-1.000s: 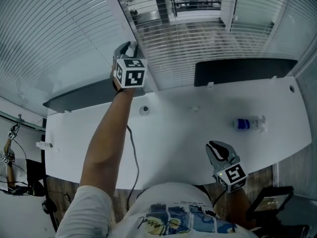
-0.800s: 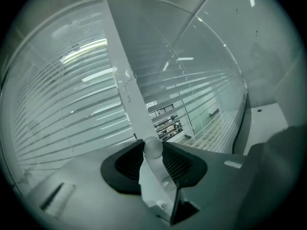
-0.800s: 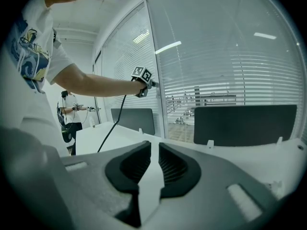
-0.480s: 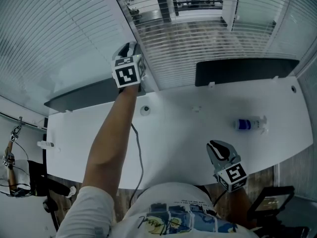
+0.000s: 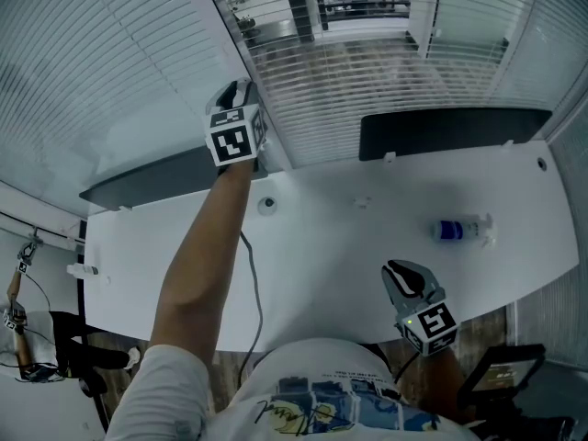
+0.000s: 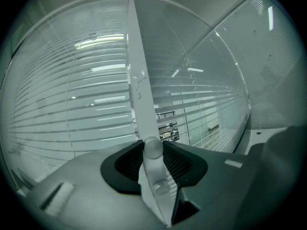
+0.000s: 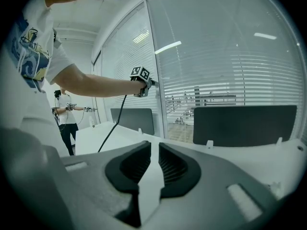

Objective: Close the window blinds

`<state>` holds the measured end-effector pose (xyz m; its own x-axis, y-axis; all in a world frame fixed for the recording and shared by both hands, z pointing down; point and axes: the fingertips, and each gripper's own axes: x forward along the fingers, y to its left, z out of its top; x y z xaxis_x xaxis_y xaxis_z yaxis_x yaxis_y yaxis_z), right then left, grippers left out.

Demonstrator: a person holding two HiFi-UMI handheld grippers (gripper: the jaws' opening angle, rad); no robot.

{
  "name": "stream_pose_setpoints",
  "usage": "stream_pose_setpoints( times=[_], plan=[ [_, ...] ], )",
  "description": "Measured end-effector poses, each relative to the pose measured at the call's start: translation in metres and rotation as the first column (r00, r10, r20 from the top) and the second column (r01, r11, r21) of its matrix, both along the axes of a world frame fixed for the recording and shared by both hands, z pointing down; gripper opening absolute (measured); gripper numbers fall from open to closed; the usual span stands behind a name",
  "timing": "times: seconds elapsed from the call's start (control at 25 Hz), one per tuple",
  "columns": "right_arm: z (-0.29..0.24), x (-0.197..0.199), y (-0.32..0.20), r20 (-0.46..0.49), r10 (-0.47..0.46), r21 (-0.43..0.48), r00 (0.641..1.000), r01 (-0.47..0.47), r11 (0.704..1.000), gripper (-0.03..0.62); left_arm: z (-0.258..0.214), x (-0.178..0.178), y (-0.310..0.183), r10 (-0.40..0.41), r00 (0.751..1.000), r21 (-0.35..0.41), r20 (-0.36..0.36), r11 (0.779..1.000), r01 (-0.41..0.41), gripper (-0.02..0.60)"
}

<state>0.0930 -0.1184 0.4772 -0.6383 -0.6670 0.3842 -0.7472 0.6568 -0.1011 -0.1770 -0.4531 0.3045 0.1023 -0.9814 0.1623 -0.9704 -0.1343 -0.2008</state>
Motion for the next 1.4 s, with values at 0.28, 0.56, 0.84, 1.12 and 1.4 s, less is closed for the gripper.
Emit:
stream_pose_setpoints(
  times=[0.28, 0.56, 0.84, 1.12, 1.4],
  plan=[
    [-0.005, -0.002, 0.01, -0.017, 0.025, 0.001, 1.0, -0.025, 1.0, 0.037, 0.0, -0.005, 0.007, 0.051, 0.985, 0.01, 0.163, 0.999, -0.053, 0.137],
    [-0.004, 0.002, 0.01, -0.012, 0.032, 0.005, 0.999, -0.032, 0.999, 0.037, 0.003, 0.012, 0.016, 0.108, 0.833, 0.016, 0.542, 0.99, -0.138, 0.149],
    [-0.002, 0.0, 0.012, -0.007, 0.035, -0.001, 0.999, -0.035, 0.999, 0.037, 0.005, 0.016, 0.006, 0.133, 0.519, -0.033, 0.844, 0.98, -0.197, 0.149],
    [-0.003, 0.002, 0.013, -0.01, 0.048, -0.01, 0.999, -0.048, 0.999, 0.037, 0.018, 0.018, -0.002, 0.16, 0.251, -0.106, 0.955, 0.971, -0.215, 0.147],
    [-0.001, 0.002, 0.015, -0.007, 0.057, -0.014, 0.998, -0.057, 0.998, 0.037, 0.025, 0.017, -0.009, 0.162, 0.072, -0.145, 0.984, 0.97, -0.194, 0.134]
  ],
)
